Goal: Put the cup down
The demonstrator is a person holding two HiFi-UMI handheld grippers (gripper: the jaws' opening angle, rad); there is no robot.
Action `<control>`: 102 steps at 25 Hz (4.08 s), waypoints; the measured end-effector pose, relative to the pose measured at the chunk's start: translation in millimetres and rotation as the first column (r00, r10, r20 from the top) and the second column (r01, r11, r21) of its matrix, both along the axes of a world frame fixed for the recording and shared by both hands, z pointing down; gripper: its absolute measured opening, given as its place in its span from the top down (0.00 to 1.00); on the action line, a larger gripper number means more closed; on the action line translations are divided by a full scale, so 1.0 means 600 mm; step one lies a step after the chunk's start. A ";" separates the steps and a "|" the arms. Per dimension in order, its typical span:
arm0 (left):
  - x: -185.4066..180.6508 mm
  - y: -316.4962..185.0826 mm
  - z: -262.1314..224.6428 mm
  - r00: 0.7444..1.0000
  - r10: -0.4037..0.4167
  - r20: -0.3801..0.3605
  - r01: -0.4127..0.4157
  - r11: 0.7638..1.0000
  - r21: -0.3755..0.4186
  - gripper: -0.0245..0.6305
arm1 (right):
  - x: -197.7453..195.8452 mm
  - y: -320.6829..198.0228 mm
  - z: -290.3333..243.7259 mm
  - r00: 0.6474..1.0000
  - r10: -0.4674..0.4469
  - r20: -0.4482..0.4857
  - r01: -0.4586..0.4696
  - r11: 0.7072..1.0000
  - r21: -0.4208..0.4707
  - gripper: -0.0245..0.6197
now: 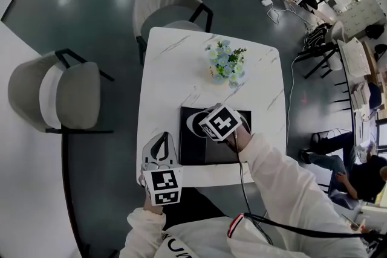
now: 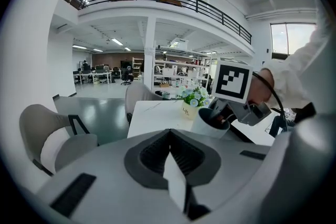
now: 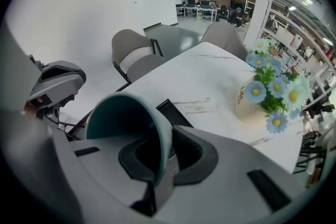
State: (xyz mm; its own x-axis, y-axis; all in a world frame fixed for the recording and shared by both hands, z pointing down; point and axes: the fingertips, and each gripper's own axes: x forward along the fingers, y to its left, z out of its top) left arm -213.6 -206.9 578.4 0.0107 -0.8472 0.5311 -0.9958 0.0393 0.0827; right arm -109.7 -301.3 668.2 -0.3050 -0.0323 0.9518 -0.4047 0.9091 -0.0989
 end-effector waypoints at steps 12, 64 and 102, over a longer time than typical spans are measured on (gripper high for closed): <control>-0.008 0.008 0.013 1.000 -0.013 -0.012 0.012 1.000 -0.016 0.95 | -0.005 -0.002 0.023 0.997 -0.035 -0.061 0.034 0.999 -0.027 0.92; 0.008 0.015 0.027 0.999 0.013 -0.035 -0.015 0.999 -0.044 0.95 | -0.014 0.009 0.004 0.999 -0.048 0.021 0.051 0.986 -0.157 0.66; 0.085 0.073 -0.105 0.992 0.079 0.093 -0.084 0.995 0.045 0.95 | 0.139 0.052 -0.272 0.847 0.257 0.465 -0.315 0.948 0.052 0.60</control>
State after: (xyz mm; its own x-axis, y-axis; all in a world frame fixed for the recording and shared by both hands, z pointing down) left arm -162.8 -163.0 515.6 0.0339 -0.8706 0.4909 -0.9990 -0.0440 -0.0090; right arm -26.0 -270.3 504.9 -0.6548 -0.2901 0.6979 -0.5874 0.7764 -0.2284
